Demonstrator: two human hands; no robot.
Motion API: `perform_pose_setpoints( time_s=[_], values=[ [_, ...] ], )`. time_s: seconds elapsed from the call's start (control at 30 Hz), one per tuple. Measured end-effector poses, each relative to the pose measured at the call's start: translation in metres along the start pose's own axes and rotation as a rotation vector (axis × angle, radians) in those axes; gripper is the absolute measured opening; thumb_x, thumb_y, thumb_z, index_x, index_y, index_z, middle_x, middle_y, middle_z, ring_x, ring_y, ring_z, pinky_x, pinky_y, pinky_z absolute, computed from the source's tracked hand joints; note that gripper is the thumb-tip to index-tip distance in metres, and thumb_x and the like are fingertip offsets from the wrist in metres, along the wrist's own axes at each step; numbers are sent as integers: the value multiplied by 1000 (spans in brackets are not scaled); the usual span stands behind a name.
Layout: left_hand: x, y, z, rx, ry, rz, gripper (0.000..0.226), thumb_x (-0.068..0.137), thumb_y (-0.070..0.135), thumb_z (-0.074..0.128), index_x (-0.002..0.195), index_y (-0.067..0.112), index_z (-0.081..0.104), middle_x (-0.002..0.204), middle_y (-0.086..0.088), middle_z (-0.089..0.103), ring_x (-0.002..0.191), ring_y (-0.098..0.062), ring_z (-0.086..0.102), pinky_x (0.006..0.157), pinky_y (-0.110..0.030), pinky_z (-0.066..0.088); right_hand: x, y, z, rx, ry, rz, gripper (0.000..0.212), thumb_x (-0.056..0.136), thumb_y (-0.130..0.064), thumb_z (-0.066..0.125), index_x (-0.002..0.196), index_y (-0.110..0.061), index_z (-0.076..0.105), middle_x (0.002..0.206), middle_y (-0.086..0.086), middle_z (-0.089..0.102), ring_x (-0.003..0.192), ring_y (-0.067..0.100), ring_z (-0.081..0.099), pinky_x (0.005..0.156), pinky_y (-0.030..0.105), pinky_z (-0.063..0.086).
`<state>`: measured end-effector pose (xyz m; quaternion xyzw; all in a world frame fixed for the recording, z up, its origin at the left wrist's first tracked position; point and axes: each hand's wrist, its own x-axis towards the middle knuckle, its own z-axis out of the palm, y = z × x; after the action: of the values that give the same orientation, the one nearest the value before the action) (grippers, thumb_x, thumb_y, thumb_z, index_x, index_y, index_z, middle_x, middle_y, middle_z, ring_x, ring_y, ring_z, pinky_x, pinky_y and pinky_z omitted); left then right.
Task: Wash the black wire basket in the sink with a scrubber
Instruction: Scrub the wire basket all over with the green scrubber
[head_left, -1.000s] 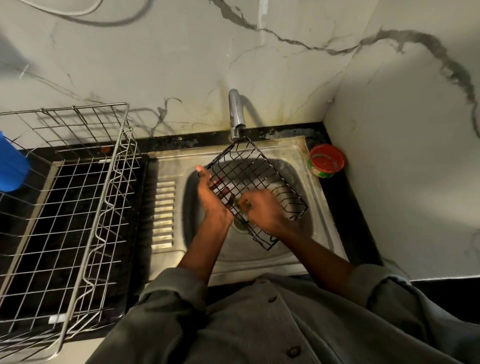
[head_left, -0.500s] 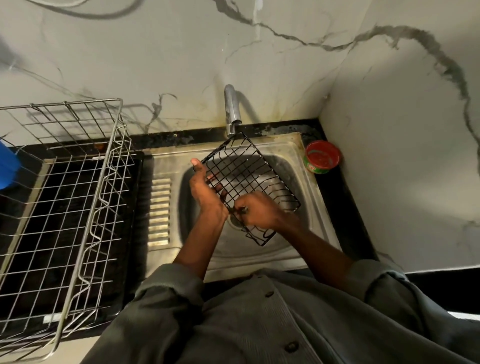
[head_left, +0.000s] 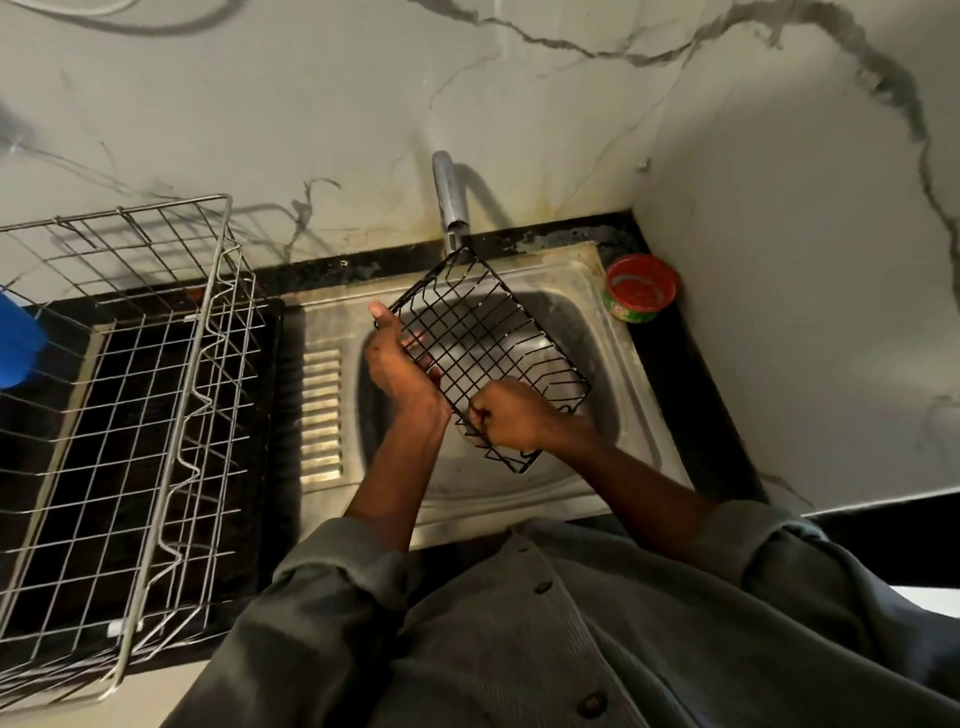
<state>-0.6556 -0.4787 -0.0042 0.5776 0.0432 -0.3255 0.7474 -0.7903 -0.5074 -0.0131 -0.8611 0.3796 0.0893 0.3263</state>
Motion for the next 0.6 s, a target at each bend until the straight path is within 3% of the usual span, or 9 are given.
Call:
perform_pose_setpoints(
  time_s=[0.03, 0.1, 0.17, 0.23, 0.4, 0.47, 0.57, 0.6],
  values=[
    [-1, -1, -2, -12, -14, 6, 105, 56, 97, 66, 115, 11, 71, 83, 1, 64, 62, -12, 53, 50, -26, 40, -2, 3, -3, -4, -32, 0, 22, 79, -6, 69, 67, -24, 67, 65, -16, 60, 66, -4, 58, 69, 22, 42],
    [-4, -2, -6, -51, -11, 43, 96, 60, 92, 68, 110, 9, 69, 84, -3, 64, 59, -13, 55, 49, -26, 43, -7, 13, -9, -106, 41, 84, 8, 81, -14, 72, 81, -22, 70, 84, -7, 69, 83, 12, 67, 74, 29, 50],
    [-6, -4, -10, -78, -12, 58, 97, 62, 89, 69, 118, 9, 68, 88, -5, 66, 59, -13, 57, 48, -26, 44, -12, 22, -12, -218, 227, 205, 16, 87, -13, 69, 103, -16, 68, 106, 8, 70, 101, 29, 68, 80, 37, 54],
    [-6, -6, -15, -90, -13, 46, 97, 61, 90, 69, 122, 15, 69, 84, -3, 65, 55, -12, 53, 46, -27, 41, -14, 22, -12, -288, 294, 248, 23, 90, -7, 64, 113, -13, 65, 115, 12, 68, 108, 31, 66, 86, 40, 55],
    [-7, -9, -18, -71, 70, 93, 111, 55, 94, 70, 124, 7, 68, 90, -5, 68, 61, -11, 56, 49, -26, 44, -5, 10, 0, -336, 66, 191, 35, 90, -16, 70, 123, -15, 60, 126, 10, 62, 119, 29, 61, 93, 38, 50],
    [-7, -5, -18, -76, 110, 88, 110, 56, 94, 71, 123, 7, 68, 92, -6, 67, 65, -16, 54, 51, -28, 41, -3, 7, 0, -300, 61, 179, 30, 88, -19, 72, 116, -15, 63, 117, 8, 64, 115, 28, 62, 92, 37, 50],
    [-2, -1, -13, -104, 146, 95, 107, 59, 92, 72, 120, 4, 66, 93, -7, 68, 84, -26, 50, 67, -40, 40, -3, -2, 0, -169, -75, 112, 3, 81, -15, 72, 81, -12, 72, 77, 3, 64, 92, 27, 70, 72, 30, 53],
    [1, -1, -11, -98, 152, 87, 107, 60, 92, 72, 119, 3, 66, 92, -7, 69, 87, -27, 49, 70, -44, 40, -3, -4, -1, -151, -96, 106, 3, 80, -14, 72, 79, -11, 73, 76, 3, 66, 90, 26, 71, 71, 29, 54]
  ],
)
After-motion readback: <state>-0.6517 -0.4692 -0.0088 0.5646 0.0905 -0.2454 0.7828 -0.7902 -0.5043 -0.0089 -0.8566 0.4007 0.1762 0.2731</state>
